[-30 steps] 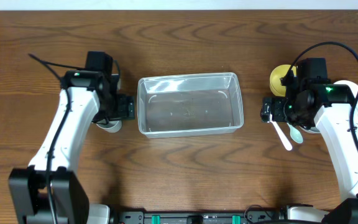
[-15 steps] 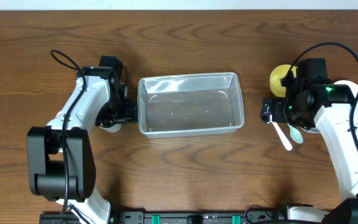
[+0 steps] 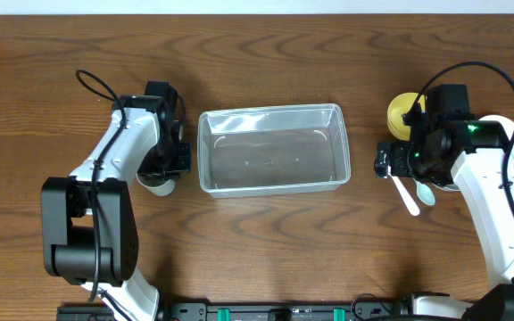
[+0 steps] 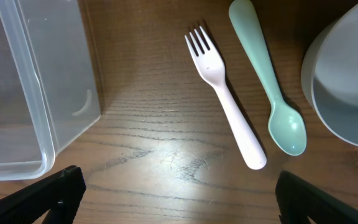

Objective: Pack container
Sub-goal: 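Reach the left gripper to the grey cup and grasp it, then lower the grey cup into the container's back-left corner and release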

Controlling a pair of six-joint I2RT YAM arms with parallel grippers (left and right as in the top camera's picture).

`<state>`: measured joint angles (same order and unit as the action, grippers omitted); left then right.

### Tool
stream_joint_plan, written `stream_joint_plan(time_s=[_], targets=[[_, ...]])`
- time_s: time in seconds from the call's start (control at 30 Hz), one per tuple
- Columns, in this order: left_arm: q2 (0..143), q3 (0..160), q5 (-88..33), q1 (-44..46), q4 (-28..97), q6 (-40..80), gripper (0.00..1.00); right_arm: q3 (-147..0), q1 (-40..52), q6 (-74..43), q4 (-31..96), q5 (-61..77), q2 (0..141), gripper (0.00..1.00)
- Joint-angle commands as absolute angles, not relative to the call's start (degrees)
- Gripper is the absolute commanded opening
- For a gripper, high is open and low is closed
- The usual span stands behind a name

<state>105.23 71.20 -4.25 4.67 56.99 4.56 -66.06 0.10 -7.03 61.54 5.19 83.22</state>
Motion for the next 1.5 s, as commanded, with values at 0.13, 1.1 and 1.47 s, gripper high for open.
stream_joint_plan(time_s=[0.13, 1.1, 1.47], targets=[[103.92, 73.76, -3.38, 4.71, 59.09, 4.84, 0.06, -67.02, -0.47, -6.61, 61.56, 5.39, 83.40, 0.99], [107.15, 95.20, -3.46, 24.25, 64.62, 5.26, 0.06, -67.02, -0.47, -6.59, 61.78, 5.37, 83.40, 0.99], [118.10, 95.20, -3.42, 24.08, 59.22, 3.09, 0.06, -67.02, -0.47, -6.59, 62.08, 5.37, 83.40, 0.99]])
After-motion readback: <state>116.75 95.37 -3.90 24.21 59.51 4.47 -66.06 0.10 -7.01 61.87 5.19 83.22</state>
